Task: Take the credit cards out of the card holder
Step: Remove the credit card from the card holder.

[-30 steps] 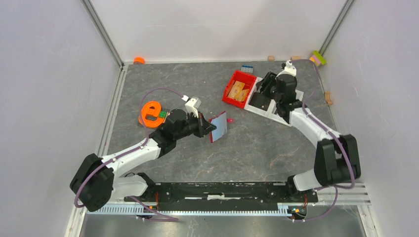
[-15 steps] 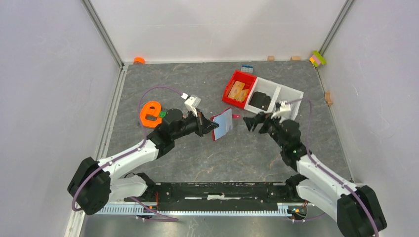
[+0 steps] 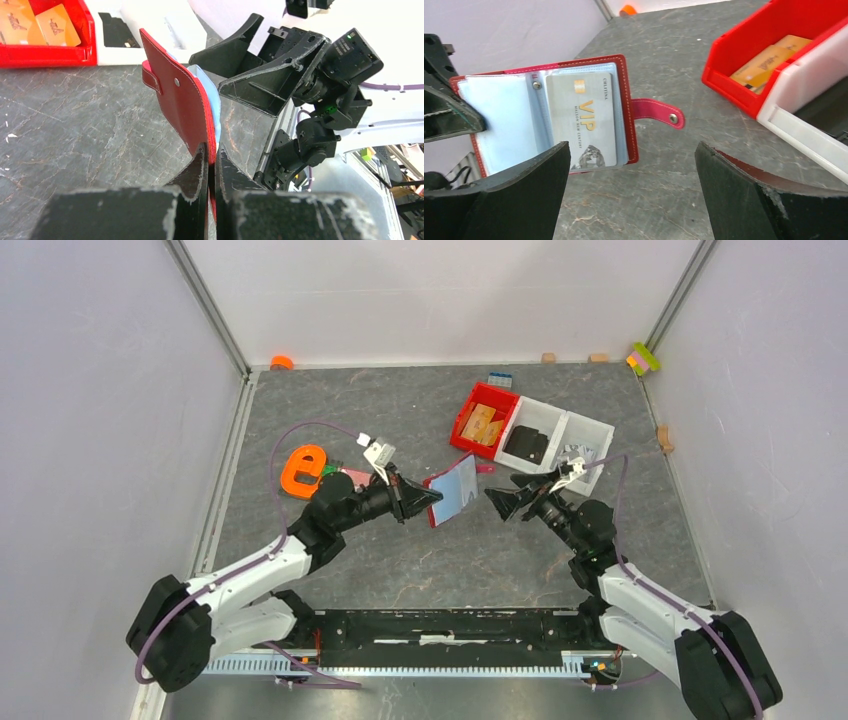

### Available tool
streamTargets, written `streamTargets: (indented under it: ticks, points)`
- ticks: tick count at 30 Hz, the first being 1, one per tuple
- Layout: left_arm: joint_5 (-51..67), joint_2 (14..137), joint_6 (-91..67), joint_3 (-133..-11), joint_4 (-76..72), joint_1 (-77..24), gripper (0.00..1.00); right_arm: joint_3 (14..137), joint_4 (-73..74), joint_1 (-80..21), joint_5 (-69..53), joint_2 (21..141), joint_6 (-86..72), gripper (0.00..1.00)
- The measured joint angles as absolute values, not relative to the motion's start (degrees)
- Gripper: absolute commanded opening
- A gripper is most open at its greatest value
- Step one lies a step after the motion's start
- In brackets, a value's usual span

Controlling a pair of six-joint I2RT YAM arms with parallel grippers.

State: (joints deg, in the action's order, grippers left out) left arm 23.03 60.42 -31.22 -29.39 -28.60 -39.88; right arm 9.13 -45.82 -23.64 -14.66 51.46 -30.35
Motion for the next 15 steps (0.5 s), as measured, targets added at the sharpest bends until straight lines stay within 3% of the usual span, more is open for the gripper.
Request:
streamTargets:
  ticks: [15]
  points:
    - [24.43, 53.39, -33.67, -22.52, -43.16, -39.88, 0.03, 11.46, -53.8, -23.64, -25.61, 54.57, -38.39, 0.98]
